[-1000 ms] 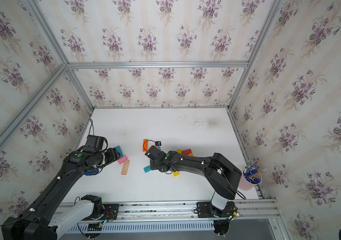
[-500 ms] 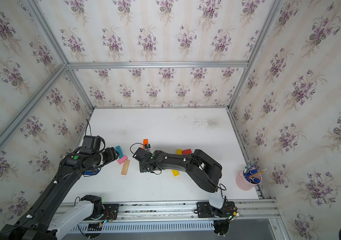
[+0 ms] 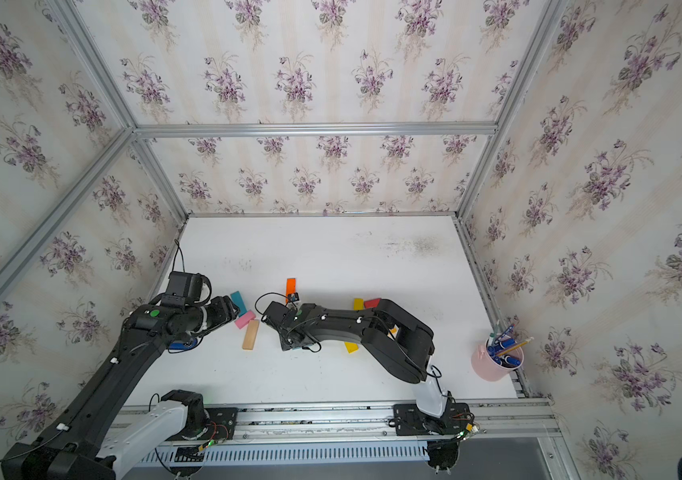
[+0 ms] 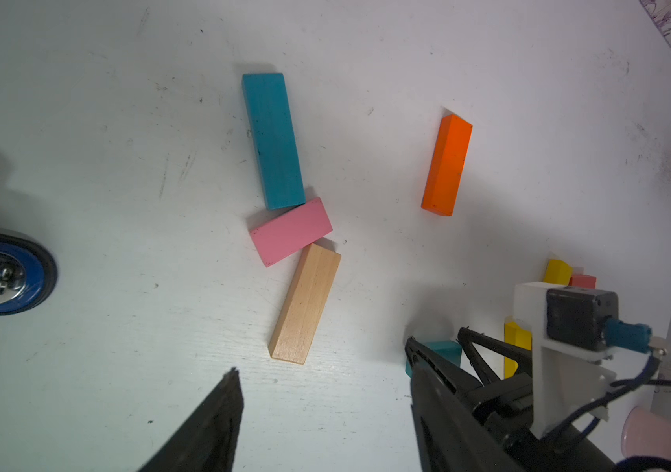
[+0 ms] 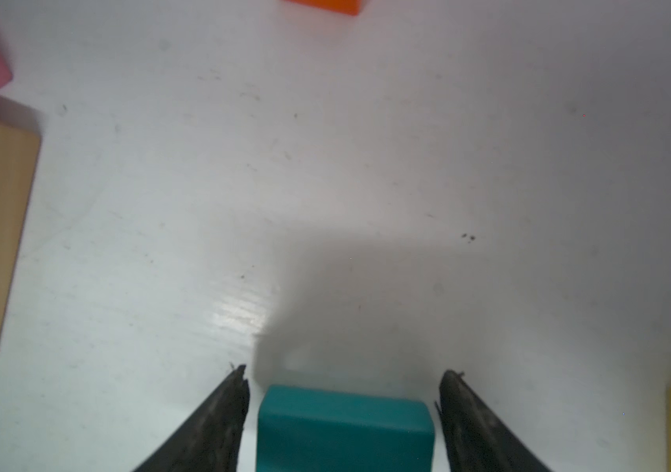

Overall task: Assemble the letter h with building blocks
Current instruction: Assemble the building block at the center of the board.

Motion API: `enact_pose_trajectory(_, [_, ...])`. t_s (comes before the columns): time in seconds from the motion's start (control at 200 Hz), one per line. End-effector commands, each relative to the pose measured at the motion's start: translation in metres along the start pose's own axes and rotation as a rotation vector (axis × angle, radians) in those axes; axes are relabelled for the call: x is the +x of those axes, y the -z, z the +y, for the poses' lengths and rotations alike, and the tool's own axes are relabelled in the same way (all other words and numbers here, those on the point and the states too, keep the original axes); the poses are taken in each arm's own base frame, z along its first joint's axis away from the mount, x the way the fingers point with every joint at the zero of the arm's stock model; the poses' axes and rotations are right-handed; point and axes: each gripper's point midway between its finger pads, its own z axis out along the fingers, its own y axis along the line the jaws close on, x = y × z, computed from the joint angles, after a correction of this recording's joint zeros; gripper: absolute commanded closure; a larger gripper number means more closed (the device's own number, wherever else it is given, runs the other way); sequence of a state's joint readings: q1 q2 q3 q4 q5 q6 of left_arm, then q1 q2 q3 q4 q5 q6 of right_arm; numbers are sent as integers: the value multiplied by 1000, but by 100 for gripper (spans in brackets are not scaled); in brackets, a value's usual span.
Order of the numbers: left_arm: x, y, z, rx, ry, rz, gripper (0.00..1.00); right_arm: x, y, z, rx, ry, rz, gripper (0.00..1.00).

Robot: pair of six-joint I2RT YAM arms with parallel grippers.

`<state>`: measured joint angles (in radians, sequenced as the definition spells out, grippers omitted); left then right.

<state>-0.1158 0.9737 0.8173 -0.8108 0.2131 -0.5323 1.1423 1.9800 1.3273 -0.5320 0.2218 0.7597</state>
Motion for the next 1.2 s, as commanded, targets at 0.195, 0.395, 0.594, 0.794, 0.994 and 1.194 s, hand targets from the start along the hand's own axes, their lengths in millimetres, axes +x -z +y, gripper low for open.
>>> enact_pose_trajectory(0.195, [3,0,2,4,-2,6,32,13,6,-11,27,-66,36,25])
enact_pose_trajectory(0.395, [3,-1,0,12,3,13,32,23,1,-1,-26,-97,88,32])
enact_pose_trajectory(0.594, [2,1,-1,18,5,8,31,20,3,2,-40,-116,80,50])
enact_pose_trajectory(0.794, [-2,2,-3,21,8,3,31,-27,-9,0,54,-150,28,54])
enact_pose_trajectory(0.994, [-2,1,-1,18,10,9,31,-48,-26,-6,34,-214,25,53])
enact_pose_trajectory(1.194, [-3,-3,-1,21,14,15,31,-58,-36,-1,21,-218,29,53])
